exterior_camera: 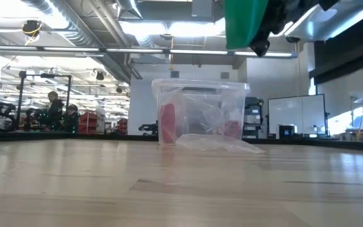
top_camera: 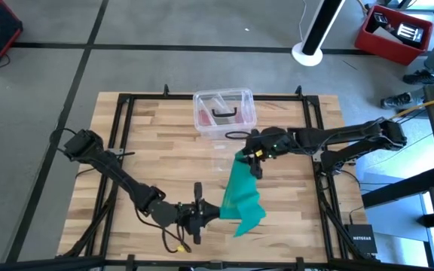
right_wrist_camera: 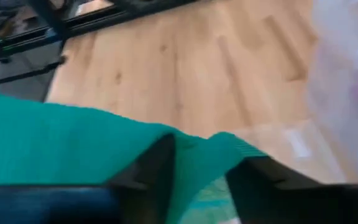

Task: Roll bandage
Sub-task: Roll the green bandage

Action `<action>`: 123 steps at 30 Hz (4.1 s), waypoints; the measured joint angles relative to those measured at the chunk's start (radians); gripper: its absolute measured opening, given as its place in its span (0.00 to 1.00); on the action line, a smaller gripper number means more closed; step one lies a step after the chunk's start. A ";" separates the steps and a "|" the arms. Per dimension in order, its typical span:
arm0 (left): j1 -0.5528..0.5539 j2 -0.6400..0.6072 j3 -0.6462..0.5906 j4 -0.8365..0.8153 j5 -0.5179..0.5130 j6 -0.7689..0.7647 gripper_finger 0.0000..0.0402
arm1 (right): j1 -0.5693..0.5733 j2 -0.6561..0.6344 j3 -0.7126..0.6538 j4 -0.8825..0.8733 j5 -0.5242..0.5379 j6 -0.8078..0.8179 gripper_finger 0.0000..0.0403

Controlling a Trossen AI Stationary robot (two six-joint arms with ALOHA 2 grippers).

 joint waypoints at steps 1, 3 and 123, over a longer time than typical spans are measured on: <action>0.006 0.000 -0.006 0.000 0.000 -0.033 0.02 | 0.000 0.000 0.000 -0.008 -0.023 0.005 0.42; 0.018 0.000 -0.019 -0.006 0.000 -0.095 0.02 | 0.000 -0.004 0.000 -0.032 -0.059 0.012 0.52; 0.100 0.076 -0.036 -0.409 0.017 -0.791 0.04 | 0.357 -0.037 0.435 -0.847 0.170 0.032 0.75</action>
